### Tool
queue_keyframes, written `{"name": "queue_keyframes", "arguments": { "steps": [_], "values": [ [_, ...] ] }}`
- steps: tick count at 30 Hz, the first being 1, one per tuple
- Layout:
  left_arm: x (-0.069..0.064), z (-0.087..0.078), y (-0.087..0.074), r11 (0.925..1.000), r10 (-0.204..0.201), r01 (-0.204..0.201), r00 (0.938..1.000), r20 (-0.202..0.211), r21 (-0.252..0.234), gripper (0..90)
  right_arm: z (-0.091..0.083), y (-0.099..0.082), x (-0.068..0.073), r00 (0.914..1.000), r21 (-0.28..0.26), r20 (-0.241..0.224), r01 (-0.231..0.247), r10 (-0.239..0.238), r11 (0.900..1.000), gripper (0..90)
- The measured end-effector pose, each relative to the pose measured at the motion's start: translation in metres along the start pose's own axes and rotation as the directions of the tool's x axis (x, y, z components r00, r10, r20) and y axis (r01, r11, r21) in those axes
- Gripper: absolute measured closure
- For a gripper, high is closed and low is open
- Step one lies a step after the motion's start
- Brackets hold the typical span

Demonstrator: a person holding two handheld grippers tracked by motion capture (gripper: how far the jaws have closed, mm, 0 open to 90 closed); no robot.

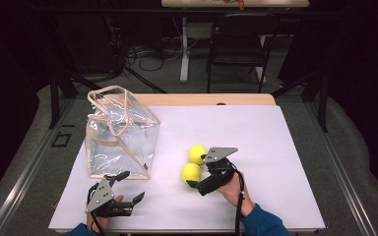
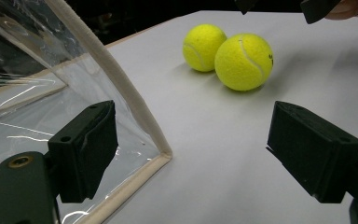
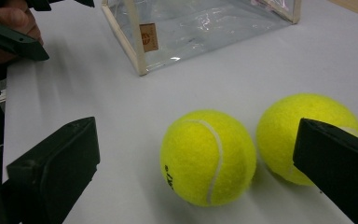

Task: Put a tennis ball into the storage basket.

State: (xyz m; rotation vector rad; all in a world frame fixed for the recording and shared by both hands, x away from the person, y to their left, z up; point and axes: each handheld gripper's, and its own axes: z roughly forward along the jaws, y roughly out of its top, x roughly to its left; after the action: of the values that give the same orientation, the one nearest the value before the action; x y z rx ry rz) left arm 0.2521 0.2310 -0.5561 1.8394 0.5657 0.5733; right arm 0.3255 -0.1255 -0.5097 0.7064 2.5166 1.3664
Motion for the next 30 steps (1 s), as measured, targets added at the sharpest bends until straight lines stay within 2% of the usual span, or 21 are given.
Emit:
{"name": "queue_keyframes", "arguments": {
  "steps": [15,25,30],
  "values": [
    [0.000,0.000,0.000,1.0000,-0.001,0.001,1.0000,0.008,0.001,15.8,0.017,0.000,-0.001,0.9999,0.035,-0.013,-0.001,0.001,0.9994,7.9],
    [0.000,0.000,0.000,1.0000,-0.005,0.005,0.9999,0.013,0.000,15.8,0.026,-0.003,0.001,0.9990,0.055,0.027,0.033,-0.035,0.9979,15.9],
    [0.000,0.000,0.000,1.0000,-0.005,0.005,0.9998,0.017,0.000,15.8,0.030,-0.005,0.001,0.9988,0.066,0.037,0.031,-0.033,0.9974,20.6]
  ]
}}
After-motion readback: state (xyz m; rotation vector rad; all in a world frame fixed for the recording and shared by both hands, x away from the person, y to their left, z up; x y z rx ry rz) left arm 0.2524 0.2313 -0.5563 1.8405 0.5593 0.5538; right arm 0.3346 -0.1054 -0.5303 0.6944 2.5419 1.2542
